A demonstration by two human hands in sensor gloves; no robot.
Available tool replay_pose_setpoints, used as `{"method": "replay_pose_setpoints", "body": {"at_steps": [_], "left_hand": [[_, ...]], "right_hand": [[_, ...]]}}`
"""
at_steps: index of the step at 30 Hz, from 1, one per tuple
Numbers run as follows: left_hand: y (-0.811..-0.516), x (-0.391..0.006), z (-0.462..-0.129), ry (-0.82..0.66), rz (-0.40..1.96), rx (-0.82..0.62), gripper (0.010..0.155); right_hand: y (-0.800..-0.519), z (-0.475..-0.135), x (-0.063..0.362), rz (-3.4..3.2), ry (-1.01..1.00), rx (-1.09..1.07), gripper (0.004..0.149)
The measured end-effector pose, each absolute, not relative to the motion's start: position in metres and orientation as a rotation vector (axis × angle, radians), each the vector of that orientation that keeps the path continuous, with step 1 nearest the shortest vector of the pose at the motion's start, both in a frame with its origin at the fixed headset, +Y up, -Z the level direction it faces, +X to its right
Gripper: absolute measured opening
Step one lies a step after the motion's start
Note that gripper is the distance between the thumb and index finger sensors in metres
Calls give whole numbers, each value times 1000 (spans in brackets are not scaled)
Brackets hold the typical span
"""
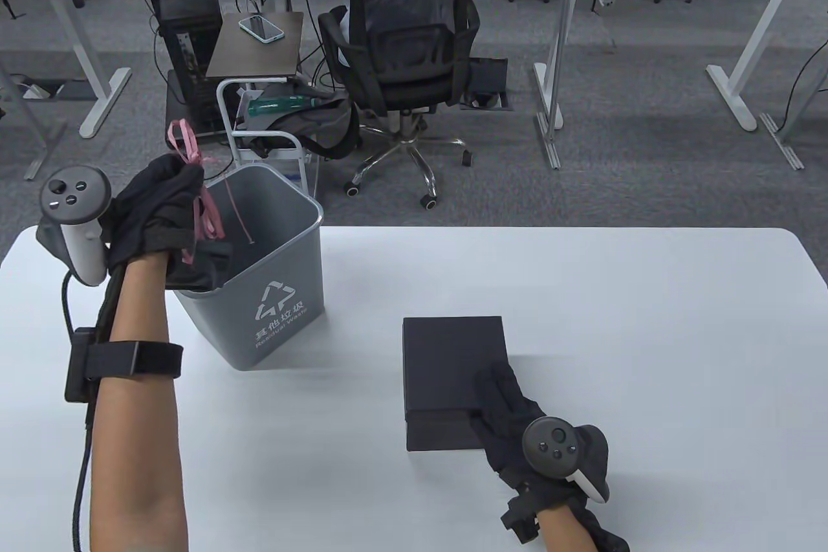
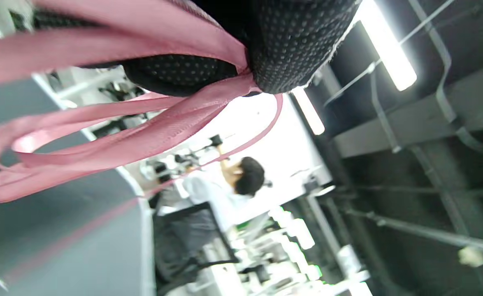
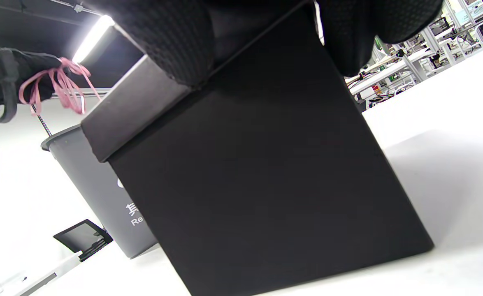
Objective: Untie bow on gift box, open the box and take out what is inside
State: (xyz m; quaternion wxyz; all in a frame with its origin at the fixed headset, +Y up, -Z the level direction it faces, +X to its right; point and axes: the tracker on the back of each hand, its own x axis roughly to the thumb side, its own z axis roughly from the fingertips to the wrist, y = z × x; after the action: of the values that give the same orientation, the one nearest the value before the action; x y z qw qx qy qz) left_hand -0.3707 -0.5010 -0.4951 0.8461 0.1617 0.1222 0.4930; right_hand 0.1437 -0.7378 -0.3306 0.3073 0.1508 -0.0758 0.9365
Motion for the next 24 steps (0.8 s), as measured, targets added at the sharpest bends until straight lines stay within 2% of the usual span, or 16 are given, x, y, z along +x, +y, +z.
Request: {"method": "replay_pose_setpoints", "body": {"at_steps": [2,3,5,7,18,21,24], "left_hand": [[-508,-372,-502,313,966,253,43],[-513,-372,-505,323,942,169,50],[-518,-372,-510,317,954,36,64],[-522,-371,-512,284,1023,-16,71],[-517,-366,-493,153,1170,58,79],[-510,-353,-475,44,1198,142,79],[-509,-324,-442,-139,1165,175,81]], "right_hand": [[-738,-331,143,2477,-198,399,68],[-738,-331,144,2477,-197,400,68],[-738,-331,144,2475,-197,401,68],[-738,-331,144,2475,-195,402,68],[-738,-331,143,2474,-197,402,68],[-738,-331,144,2472,-197,402,68],[-739,-331,144,2468,-198,404,68]]}}
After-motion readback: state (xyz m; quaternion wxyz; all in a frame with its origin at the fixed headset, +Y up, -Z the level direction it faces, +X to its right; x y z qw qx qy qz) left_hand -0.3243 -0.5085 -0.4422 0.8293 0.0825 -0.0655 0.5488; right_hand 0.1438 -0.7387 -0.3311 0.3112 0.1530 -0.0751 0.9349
